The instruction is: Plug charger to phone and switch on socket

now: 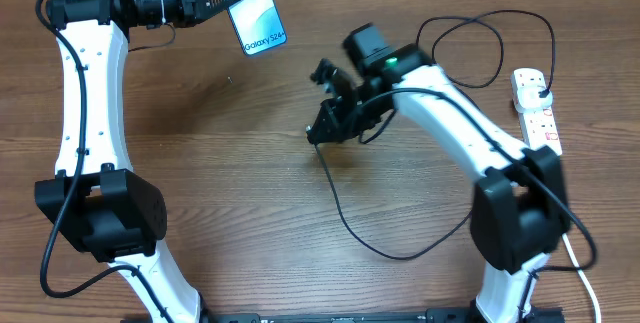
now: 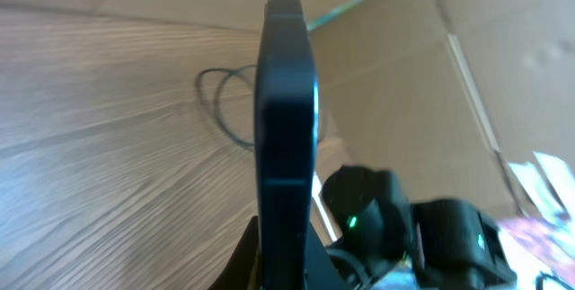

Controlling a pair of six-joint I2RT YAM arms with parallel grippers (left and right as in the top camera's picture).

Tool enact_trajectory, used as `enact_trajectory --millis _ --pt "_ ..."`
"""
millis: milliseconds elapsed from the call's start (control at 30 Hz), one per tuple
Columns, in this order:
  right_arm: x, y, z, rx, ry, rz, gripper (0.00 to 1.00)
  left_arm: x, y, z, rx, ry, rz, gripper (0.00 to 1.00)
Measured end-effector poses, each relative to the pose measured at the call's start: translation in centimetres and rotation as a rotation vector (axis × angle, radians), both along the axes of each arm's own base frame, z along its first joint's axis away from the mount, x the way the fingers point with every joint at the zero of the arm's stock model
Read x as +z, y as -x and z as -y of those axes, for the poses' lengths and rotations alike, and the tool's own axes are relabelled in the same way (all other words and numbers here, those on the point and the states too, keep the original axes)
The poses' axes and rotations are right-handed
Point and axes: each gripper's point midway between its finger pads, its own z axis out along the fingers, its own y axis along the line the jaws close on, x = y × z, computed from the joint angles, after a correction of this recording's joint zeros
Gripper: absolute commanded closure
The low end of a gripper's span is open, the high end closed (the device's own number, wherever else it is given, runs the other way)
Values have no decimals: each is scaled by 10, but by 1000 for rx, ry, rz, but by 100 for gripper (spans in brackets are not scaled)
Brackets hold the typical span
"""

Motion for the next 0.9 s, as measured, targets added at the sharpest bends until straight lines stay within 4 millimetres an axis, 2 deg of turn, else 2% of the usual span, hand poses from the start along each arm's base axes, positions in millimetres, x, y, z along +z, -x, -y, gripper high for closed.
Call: enact_trajectory --millis 67,167,367,467,700,900 --pt "20 1 1 20 -90 9 96 7 3 3 -31 32 25 96" --pt "37 5 -3 56 -191 12 96 19 8 8 -84 85 62 96" --pt "52 4 -7 81 -276 34 96 34 19 13 -161 163 88 96" --pt "68 0 -6 82 -327 72 96 36 22 14 -174 178 90 96" --pt "84 -14 1 37 -355 95 96 41 26 15 -199 204 94 96" --pt "119 -28 -3 29 -381 169 96 38 28 16 -194 209 59 96"
